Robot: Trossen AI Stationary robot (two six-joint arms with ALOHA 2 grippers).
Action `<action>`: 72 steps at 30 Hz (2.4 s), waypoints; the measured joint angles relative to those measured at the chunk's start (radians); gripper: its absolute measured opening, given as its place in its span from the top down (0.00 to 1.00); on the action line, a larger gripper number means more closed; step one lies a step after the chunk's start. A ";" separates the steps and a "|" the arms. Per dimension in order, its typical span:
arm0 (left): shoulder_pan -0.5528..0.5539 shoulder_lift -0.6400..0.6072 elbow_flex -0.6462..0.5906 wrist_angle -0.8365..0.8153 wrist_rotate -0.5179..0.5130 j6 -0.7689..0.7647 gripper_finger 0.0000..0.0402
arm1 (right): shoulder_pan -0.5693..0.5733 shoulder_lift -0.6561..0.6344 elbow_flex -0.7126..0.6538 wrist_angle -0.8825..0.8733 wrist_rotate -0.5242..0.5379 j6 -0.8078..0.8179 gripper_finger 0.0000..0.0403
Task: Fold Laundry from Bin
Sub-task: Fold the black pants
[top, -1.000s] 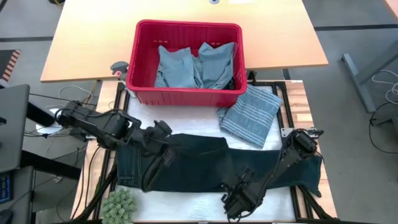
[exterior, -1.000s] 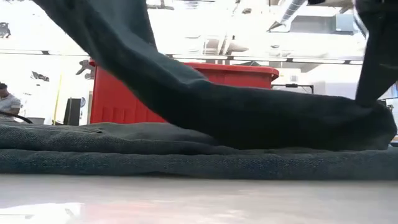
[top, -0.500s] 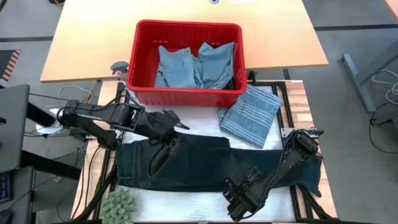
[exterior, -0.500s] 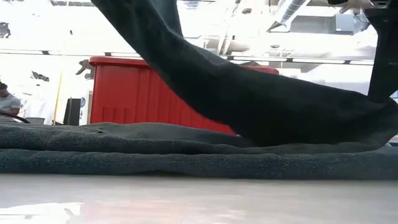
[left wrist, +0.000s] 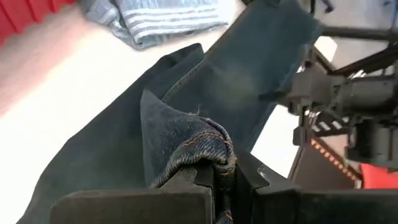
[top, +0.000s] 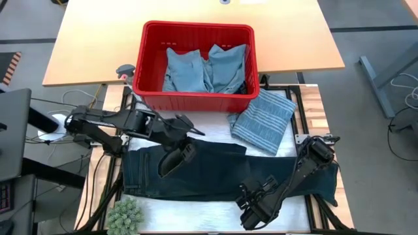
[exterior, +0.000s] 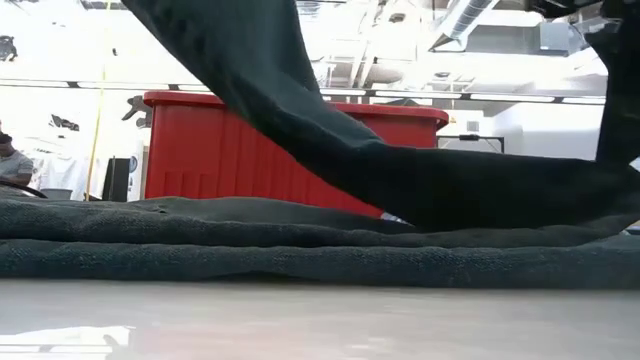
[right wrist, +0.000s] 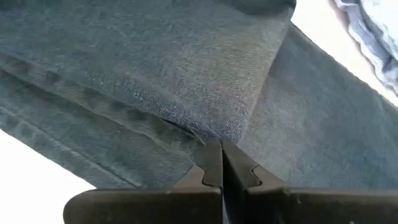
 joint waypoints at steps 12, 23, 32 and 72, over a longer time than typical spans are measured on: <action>-0.010 0.153 0.000 -0.177 -0.025 0.032 1.00 | 0.053 0.000 -0.002 -0.023 -0.007 0.163 0.96; -0.017 0.189 0.000 -0.291 -0.022 0.075 0.98 | 0.060 0.000 -0.002 -0.014 0.005 0.173 0.92; -0.017 0.188 0.000 -0.394 0.016 0.143 0.68 | 0.060 0.000 -0.002 -0.007 0.020 0.135 0.86; -0.221 0.040 0.349 -0.609 -0.154 0.080 0.32 | -0.398 -0.754 -0.395 0.165 -0.112 -0.805 0.67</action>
